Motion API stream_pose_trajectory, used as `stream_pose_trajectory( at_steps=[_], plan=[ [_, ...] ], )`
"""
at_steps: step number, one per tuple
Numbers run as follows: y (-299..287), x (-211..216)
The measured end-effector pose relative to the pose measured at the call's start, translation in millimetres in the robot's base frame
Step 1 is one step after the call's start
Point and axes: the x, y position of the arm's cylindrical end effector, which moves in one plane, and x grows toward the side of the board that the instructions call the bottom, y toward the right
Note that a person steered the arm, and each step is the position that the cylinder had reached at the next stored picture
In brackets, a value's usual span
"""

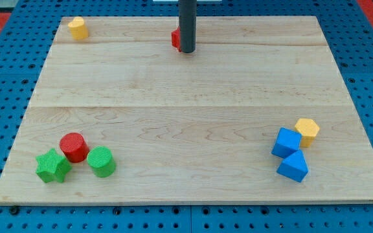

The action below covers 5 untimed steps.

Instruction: Slide the red star to the top center

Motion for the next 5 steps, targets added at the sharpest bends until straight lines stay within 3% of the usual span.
stream_pose_trajectory(
  at_steps=[2, 3, 4, 5],
  plan=[
    [-8, -46],
    [-8, -46],
    [-6, -29],
    [13, 22]
  ],
)
